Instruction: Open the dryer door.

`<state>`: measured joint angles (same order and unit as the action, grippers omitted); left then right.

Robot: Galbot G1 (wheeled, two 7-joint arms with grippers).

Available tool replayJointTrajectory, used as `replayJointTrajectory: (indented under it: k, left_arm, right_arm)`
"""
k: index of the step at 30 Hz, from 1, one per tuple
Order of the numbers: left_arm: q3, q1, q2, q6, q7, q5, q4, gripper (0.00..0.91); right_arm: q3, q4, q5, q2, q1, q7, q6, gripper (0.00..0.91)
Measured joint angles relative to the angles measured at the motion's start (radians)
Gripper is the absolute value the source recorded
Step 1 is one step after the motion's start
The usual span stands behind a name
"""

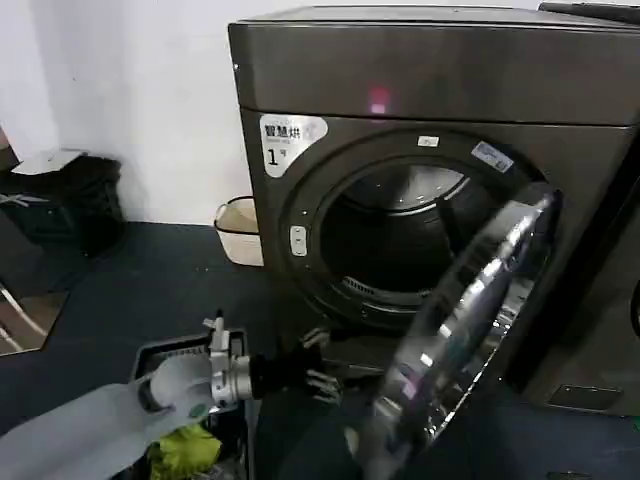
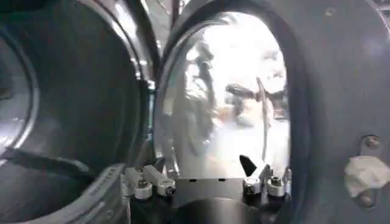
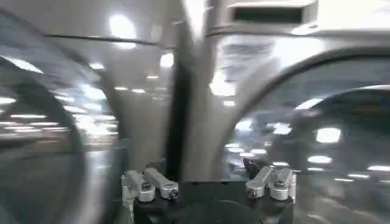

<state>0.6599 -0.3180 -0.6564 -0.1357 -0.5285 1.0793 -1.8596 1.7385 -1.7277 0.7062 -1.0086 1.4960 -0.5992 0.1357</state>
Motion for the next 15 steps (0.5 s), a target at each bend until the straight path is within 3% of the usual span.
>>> replayJointTrajectory:
  k: [15]
  left_arm:
    - [0.211,0.135,-0.182,-0.019,0.026,0.041,0.069,0.907]
  right_arm:
    - [0.304,0.032,-0.108,-0.014,0.13,0.37,-0.056,0.907]
